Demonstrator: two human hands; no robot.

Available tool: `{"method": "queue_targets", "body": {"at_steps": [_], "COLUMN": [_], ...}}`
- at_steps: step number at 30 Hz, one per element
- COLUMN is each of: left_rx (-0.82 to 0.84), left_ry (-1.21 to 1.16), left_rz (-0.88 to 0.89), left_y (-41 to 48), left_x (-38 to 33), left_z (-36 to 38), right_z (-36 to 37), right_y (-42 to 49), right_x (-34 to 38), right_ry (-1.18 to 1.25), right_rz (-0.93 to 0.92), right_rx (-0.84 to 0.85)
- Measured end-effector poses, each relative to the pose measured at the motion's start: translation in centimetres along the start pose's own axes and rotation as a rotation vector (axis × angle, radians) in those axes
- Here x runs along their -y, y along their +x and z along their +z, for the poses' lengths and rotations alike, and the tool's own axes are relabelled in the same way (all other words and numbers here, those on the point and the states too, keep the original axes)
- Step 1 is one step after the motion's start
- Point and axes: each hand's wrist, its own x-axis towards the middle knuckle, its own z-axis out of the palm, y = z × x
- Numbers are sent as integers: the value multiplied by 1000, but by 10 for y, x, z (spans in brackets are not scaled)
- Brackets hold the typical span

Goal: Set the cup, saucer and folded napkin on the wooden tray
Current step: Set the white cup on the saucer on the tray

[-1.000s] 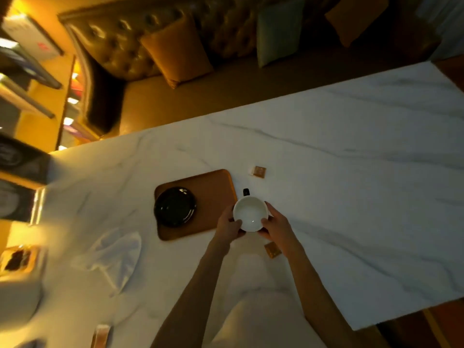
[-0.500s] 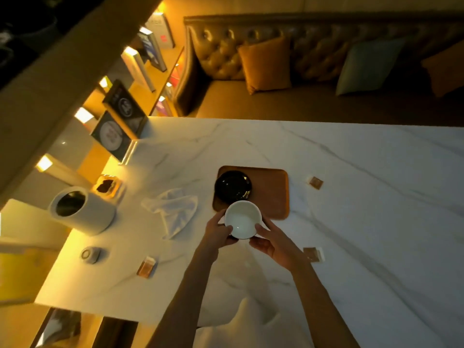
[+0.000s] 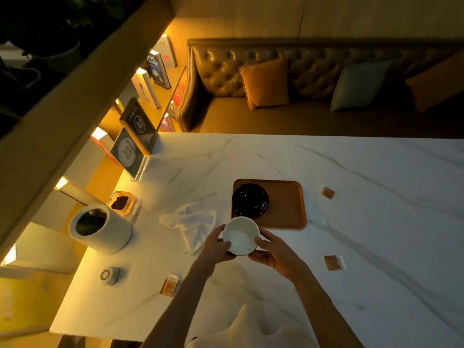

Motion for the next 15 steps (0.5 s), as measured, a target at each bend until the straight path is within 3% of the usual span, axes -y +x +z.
{"method": "queue_targets", "body": {"at_steps": [9, 15], "left_rx": [112, 92], "left_ry": [176, 170], "left_rz": [-35, -26], "left_y": [35, 70], "left_x": [-1, -10], "left_z": [-17, -13], "right_z": [0, 0], "right_y": [9, 41], "right_x": [13, 32], "right_ry": [-236, -305], "right_rz": [17, 19], "right_rx": [-116, -161]}}
